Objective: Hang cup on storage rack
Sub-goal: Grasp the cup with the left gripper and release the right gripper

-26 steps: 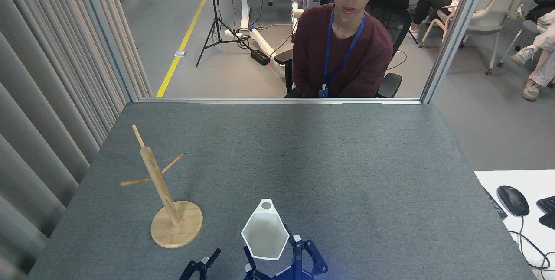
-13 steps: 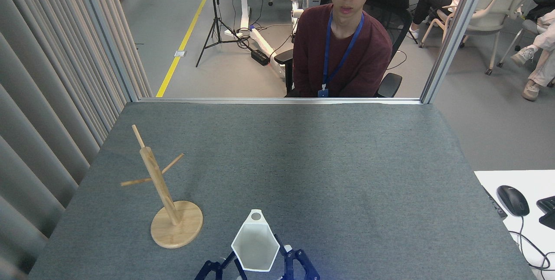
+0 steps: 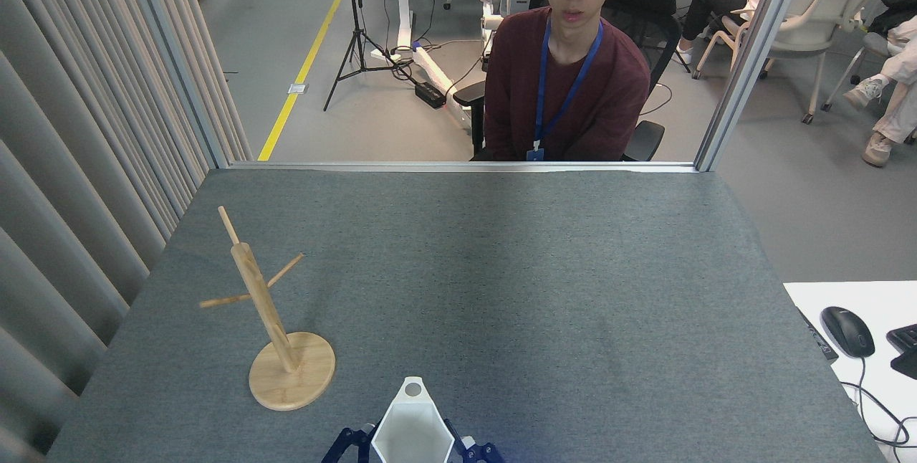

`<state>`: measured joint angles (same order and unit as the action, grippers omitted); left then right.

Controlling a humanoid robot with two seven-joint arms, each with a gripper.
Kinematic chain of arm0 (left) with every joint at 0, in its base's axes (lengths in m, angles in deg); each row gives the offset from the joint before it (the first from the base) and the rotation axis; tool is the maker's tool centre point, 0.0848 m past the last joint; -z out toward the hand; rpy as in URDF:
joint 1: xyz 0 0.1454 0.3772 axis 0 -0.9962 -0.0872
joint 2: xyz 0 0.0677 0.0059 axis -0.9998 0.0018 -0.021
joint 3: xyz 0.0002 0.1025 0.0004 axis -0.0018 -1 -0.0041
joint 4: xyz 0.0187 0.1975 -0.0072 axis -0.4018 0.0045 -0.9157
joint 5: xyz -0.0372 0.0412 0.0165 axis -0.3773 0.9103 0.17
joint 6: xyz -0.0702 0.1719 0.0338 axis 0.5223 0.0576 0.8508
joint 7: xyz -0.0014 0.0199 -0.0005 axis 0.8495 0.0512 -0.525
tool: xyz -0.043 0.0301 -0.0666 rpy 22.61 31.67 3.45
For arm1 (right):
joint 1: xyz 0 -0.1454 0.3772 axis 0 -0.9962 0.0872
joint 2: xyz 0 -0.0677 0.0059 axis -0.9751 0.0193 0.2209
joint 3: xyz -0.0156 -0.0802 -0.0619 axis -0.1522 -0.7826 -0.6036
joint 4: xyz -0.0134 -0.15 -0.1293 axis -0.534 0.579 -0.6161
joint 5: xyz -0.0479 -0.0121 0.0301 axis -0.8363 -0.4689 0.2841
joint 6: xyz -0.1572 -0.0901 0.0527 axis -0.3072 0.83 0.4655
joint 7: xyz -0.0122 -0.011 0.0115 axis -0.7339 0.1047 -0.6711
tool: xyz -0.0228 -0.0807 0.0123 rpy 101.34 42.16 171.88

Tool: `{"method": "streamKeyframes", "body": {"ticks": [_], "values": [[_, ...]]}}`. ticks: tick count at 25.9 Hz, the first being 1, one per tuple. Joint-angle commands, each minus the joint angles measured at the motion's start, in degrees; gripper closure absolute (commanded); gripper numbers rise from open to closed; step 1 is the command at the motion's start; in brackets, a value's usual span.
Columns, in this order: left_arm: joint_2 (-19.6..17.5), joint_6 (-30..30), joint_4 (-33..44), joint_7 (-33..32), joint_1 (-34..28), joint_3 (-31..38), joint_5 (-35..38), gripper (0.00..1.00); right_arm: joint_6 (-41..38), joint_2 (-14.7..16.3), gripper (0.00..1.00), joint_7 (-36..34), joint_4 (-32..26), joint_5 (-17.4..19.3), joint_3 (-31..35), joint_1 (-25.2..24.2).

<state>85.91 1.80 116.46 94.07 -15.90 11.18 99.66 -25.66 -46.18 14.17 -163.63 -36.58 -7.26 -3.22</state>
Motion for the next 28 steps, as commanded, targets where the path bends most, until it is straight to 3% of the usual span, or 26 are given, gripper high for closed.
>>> {"method": "streamKeyframes", "body": {"ticks": [1,6,7,11,13,14,17,18,25,27,28], "values": [[-0.06,0.07,0.09,0.04,0.02,0.0,0.0,0.0,0.1,0.06,0.59,-0.07,-0.09,-0.21,-0.19,-0.06],[-0.15,0.24,0.53,0.04,-0.16,0.0,0.0,0.0,0.37,0.15,0.58,-0.07,-0.18,-0.29,-0.72,-0.23],[-0.15,0.24,0.71,0.04,-0.25,0.0,0.0,0.05,0.37,0.15,0.58,-0.16,-0.18,-0.38,-0.72,-0.23],[-0.41,0.24,2.64,0.12,-0.69,0.0,3.07,0.56,0.45,0.15,0.57,-0.16,-0.62,-0.56,-0.89,-0.41],[-0.59,0.24,2.9,0.47,-0.69,0.0,4.83,0.66,0.45,0.24,0.55,-0.16,-0.71,-0.91,-0.8,-0.58],[-0.59,0.24,2.99,0.47,-0.6,0.0,4.83,0.67,0.45,0.24,0.5,-0.16,-0.71,-0.91,-0.8,-0.58],[-0.59,0.24,2.9,0.47,-0.34,0.09,4.83,0.67,0.8,0.15,0.08,-0.34,-0.88,-0.91,-0.72,-0.58],[-0.5,0.24,2.9,0.47,-0.16,0.09,4.74,0.67,0.8,0.15,0.02,-0.34,-1.32,-0.91,-0.72,-0.5],[0.12,0.33,2.29,0.3,0.45,0.17,4.83,0.66,0.8,0.06,0.01,-2.89,-6.77,-0.21,-0.54,-0.41],[0.03,0.33,2.38,0.3,0.28,0.17,4.83,0.66,0.8,0.06,0.01,-3.85,-8.88,1.64,-0.19,-0.32],[0.03,0.33,2.47,0.21,0.28,0.26,4.92,0.66,0.89,-0.2,0.01,-3.85,-9.76,4.27,0.25,-0.23]]}}
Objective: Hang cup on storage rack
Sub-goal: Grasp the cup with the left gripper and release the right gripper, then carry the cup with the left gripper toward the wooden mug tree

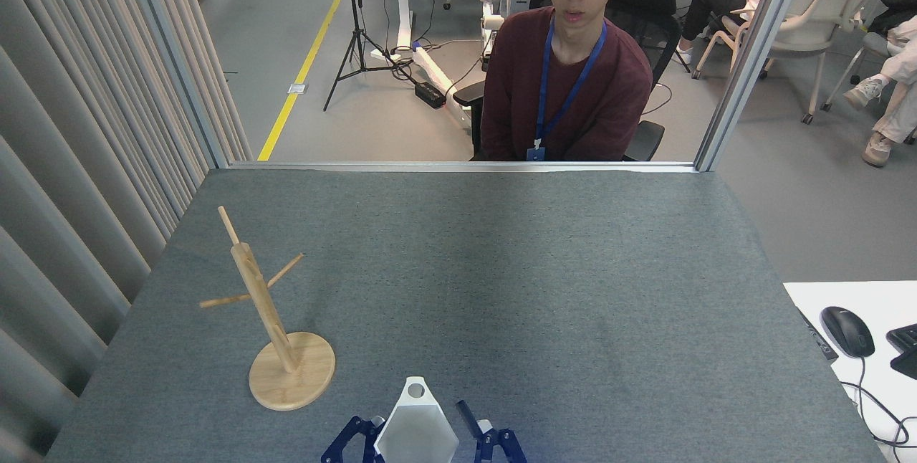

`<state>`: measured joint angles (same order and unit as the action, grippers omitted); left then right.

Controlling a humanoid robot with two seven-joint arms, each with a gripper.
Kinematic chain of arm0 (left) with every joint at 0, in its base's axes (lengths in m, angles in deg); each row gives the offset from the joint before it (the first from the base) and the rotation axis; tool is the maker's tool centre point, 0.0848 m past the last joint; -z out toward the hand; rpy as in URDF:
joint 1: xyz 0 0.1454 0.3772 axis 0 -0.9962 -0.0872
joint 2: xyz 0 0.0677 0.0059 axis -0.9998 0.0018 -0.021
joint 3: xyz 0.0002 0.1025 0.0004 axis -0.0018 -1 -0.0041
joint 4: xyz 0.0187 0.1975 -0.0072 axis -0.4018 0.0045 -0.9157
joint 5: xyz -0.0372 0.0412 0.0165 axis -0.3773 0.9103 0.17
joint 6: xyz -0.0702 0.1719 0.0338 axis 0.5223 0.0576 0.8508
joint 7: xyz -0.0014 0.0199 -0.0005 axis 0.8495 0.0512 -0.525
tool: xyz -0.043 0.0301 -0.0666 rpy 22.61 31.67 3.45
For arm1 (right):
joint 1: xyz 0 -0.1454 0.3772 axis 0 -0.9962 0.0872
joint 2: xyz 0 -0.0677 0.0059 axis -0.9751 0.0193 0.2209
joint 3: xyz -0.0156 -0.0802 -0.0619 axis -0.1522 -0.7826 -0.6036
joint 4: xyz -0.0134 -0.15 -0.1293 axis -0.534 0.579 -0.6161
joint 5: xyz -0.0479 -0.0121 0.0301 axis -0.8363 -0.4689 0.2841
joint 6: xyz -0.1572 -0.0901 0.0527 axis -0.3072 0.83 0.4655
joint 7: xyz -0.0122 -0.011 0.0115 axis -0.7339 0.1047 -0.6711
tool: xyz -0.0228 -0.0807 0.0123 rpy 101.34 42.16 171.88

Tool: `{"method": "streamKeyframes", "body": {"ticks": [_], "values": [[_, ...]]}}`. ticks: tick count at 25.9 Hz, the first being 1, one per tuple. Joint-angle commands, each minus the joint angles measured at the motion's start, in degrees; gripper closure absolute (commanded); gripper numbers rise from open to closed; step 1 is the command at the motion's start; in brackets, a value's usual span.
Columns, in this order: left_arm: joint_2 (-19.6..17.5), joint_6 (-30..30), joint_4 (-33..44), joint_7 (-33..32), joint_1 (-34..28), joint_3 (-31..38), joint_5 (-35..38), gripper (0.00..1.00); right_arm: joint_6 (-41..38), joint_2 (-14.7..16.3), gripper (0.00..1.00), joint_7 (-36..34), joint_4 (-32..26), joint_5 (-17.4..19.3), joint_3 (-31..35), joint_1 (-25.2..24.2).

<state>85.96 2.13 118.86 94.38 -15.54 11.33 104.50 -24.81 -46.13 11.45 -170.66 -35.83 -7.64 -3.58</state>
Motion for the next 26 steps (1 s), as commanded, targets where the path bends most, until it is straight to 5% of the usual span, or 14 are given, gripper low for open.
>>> {"method": "streamKeyframes", "body": {"ticks": [1,5,7,12,19,26], "values": [[-0.02,0.01,0.16,-0.1,-0.09,0.2,0.08,0.66,0.39,-0.43,0.01,-1.14,-3.35,7.48,1.86,0.31],[-0.11,0.19,0.33,-0.18,-0.44,0.73,0.08,0.66,5.49,-2.01,0.01,1.68,-2.47,26.29,17.6,3.12],[-0.2,0.45,0.42,-0.18,-0.79,1.87,0.08,0.66,7.68,-1.48,0.01,7.3,2.02,29.89,24.89,3.65],[-0.55,0.89,2.88,0.25,-1.67,10.4,-0.44,0.66,5.93,8.36,0.02,8.44,7.47,18.73,25.86,-4.61],[-0.2,9.59,2.88,0.17,-0.7,26.04,0.17,0.66,4.78,7.83,0.02,7.39,7.11,18.91,26.65,-6.72],[-0.81,10.21,-9.16,2.01,12.83,39.75,7.9,0.67,4.52,6.43,0.02,7.39,6.85,18.91,26.3,-6.46]]}}
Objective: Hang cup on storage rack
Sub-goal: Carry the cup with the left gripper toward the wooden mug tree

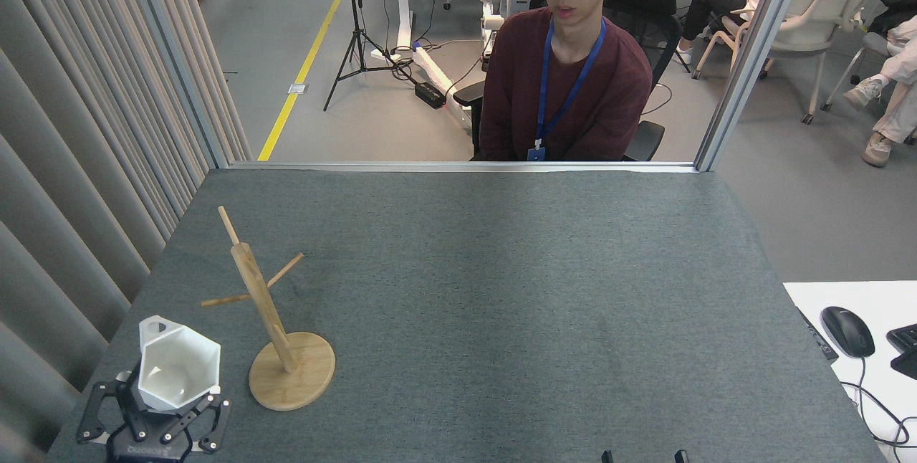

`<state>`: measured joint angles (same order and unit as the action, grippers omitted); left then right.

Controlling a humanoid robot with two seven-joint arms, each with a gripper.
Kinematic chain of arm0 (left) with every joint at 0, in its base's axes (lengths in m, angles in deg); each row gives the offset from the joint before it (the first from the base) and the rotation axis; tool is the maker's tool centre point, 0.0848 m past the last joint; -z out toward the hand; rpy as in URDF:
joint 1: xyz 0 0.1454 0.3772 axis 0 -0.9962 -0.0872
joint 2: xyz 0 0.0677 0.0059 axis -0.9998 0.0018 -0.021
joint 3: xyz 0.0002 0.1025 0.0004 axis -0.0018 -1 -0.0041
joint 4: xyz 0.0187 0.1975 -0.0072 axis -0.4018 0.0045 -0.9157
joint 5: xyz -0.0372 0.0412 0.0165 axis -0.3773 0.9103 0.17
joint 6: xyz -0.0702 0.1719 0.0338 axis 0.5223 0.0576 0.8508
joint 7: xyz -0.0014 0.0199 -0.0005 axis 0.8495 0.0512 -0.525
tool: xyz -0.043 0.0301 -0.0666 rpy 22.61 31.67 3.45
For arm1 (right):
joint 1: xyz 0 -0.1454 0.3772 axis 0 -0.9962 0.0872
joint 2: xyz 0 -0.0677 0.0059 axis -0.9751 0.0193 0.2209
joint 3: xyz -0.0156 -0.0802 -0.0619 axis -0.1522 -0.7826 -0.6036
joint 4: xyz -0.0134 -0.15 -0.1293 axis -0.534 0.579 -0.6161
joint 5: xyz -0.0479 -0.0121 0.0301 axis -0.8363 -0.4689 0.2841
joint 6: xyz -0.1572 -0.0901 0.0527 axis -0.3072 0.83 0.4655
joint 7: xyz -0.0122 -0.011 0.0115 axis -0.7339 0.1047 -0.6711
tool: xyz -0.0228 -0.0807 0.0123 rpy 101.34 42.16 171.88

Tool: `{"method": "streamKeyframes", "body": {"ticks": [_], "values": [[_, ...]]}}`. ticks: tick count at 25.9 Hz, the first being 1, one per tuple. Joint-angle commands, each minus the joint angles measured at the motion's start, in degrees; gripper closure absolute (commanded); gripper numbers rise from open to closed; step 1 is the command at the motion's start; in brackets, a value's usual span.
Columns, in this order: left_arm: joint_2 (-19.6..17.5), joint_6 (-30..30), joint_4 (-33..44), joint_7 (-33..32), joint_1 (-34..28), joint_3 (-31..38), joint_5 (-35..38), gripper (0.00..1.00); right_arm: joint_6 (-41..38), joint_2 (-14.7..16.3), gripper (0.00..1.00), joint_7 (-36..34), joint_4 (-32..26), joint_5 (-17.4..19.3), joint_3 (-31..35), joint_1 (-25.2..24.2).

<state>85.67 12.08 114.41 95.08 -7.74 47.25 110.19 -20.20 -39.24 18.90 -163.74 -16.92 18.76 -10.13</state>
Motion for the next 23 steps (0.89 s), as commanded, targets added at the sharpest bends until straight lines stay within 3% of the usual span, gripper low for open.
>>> {"method": "streamKeyframes", "body": {"ticks": [1,10,23], "values": [[-0.52,0.07,-5.59,1.4,5.83,3.83,2.3,0.67,-0.09,-0.46,0.02,0.03,0.02,-0.01,-0.1,0.18],[-2.01,-3.62,-5.77,4.13,5.04,0.58,2.56,0.67,-0.09,-0.46,0.02,-0.06,0.02,-0.01,-0.02,0.35],[-3.16,-2.74,-12.1,4.48,8.82,-3.38,6.43,0.67,-0.17,-0.55,0.02,-0.23,0.02,0.17,0.16,0.62]]}}
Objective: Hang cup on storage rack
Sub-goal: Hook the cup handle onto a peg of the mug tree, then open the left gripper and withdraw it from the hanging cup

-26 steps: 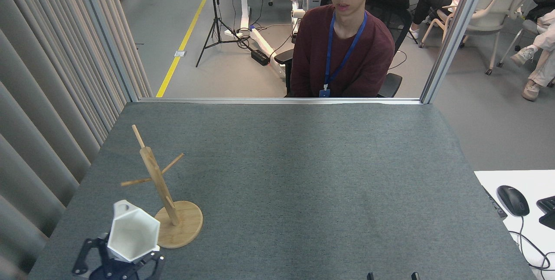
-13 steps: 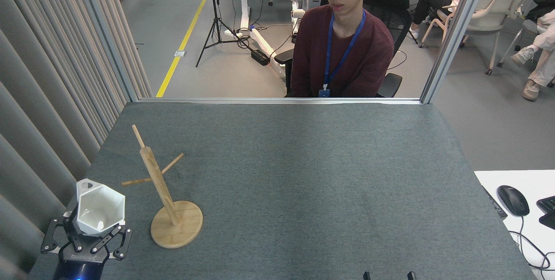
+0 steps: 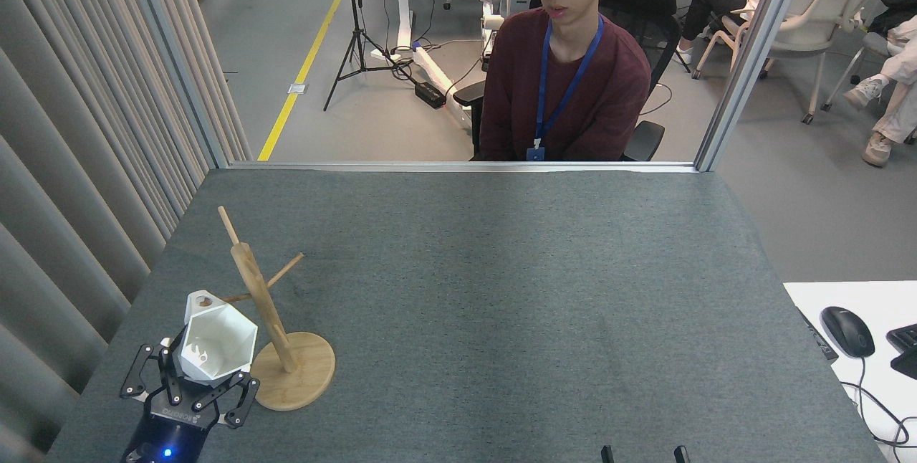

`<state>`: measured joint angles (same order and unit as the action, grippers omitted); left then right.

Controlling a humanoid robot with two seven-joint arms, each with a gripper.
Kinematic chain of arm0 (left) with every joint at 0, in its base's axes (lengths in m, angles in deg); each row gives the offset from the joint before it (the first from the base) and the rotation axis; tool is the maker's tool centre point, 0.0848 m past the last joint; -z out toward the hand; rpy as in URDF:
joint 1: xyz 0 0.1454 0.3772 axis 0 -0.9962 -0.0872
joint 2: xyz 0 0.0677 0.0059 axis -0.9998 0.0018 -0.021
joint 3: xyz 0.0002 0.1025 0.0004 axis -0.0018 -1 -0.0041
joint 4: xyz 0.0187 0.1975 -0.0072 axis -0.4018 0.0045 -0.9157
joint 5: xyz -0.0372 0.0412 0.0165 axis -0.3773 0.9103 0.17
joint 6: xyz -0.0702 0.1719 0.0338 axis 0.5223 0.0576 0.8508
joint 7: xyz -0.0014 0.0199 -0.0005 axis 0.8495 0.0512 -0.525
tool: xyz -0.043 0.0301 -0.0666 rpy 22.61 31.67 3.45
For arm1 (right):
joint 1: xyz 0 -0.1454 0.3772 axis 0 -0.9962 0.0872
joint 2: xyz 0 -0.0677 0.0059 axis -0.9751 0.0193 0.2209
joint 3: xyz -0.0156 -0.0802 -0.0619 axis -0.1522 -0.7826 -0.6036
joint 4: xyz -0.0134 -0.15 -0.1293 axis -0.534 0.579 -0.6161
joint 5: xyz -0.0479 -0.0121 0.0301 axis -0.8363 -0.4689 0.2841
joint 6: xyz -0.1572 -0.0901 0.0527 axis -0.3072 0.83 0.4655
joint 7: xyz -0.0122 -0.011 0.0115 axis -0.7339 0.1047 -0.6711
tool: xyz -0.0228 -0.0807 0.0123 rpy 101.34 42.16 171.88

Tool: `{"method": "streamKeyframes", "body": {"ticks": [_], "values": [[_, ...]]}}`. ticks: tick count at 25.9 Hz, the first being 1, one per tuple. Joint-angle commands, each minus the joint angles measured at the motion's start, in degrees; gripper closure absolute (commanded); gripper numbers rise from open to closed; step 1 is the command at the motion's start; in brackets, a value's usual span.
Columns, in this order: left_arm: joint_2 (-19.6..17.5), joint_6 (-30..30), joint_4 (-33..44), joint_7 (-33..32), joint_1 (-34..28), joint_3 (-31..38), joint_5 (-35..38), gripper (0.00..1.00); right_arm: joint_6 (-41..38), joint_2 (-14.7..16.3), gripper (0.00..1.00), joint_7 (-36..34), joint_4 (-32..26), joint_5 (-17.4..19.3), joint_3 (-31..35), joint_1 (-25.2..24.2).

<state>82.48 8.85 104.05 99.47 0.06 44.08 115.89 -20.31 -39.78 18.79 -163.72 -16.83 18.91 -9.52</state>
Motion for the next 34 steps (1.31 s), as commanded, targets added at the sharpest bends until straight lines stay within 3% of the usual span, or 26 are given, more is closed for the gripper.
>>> {"method": "streamKeyframes", "body": {"ticks": [1,3,4,5,6,7,18,28,34], "values": [[0.03,0.58,-2.0,0.08,1.11,-0.21,0.9,0.67,-0.07,0.09,0.02,-0.13,0.09,0.08,0.02,-0.08],[0.03,0.67,-2.08,0.08,1.11,-0.65,1.52,0.63,-0.15,0.09,0.02,-0.48,0.17,0.08,0.02,-0.08],[0.12,0.76,-2.08,-0.01,1.19,-0.82,1.61,0.53,-0.07,0.09,0.02,-0.65,0.17,0.17,0.02,-0.08],[0.21,0.76,-2.08,0.08,1.19,-0.82,1.52,0.32,-0.07,0.09,0.02,-0.65,0.17,0.08,0.02,-0.08],[0.38,0.85,-1.91,0.08,1.28,-0.82,1.43,0.03,-0.16,0.09,0.02,-0.74,0.17,0.17,0.02,0.01],[0.47,0.85,-1.64,0.08,1.28,-0.82,1.43,0.0,-0.07,0.09,0.02,-0.74,0.26,0.17,0.02,0.01],[0.73,0.67,1.26,0.08,0.05,1.02,-1.21,0.0,-0.51,-0.18,0.02,-1.01,0.53,0.17,0.02,0.36],[1.79,-0.91,11.63,0.08,-14.98,2.78,-11.75,0.0,-0.86,-0.09,0.02,-1.44,0.26,0.17,0.02,0.36],[0.3,-10.93,16.37,-0.88,-22.01,2.87,-31.53,0.0,-0.77,0.09,0.01,-1.97,-1.14,0.08,-0.07,-1.49]]}}
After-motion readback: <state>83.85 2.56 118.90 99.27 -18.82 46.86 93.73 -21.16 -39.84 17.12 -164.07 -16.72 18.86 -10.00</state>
